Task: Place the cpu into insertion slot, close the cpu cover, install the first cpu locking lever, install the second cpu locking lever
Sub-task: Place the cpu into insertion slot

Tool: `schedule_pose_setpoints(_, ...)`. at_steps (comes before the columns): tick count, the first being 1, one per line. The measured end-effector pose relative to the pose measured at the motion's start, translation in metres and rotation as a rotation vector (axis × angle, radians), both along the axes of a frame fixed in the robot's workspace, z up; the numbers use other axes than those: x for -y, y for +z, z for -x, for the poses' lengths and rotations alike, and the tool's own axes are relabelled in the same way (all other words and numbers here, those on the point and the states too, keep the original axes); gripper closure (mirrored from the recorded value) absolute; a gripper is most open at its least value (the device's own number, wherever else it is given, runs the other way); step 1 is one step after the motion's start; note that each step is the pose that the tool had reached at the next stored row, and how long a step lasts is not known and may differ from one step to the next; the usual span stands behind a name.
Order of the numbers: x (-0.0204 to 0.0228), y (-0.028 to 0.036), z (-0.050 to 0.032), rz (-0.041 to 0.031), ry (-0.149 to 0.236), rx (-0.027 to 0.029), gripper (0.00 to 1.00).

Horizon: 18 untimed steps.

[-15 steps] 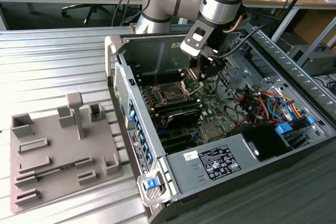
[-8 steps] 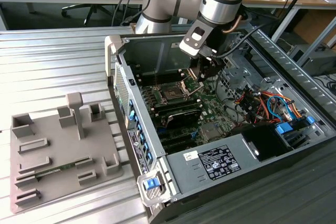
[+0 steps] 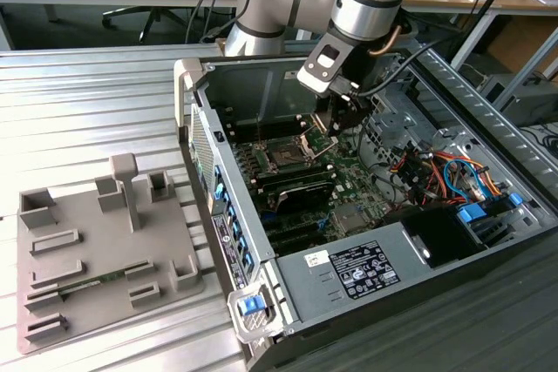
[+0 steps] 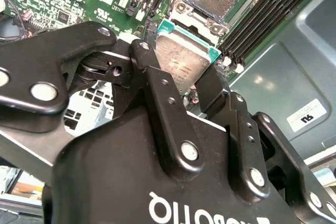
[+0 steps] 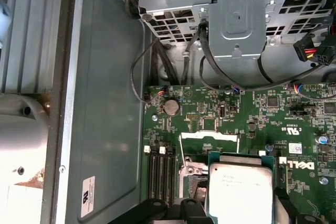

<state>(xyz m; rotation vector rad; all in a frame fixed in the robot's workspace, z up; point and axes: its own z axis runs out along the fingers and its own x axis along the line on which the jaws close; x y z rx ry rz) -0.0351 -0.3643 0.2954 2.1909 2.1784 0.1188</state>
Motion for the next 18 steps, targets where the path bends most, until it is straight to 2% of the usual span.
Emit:
schedule_pose_setpoints(10,0.0000,-0.0022,0.0002,0.0001,0.000,0.0000,0.45)
schedule_pose_setpoints(18,0.0000,-0.0037,0.0054,0.0000,0.000,0.0000,0.45)
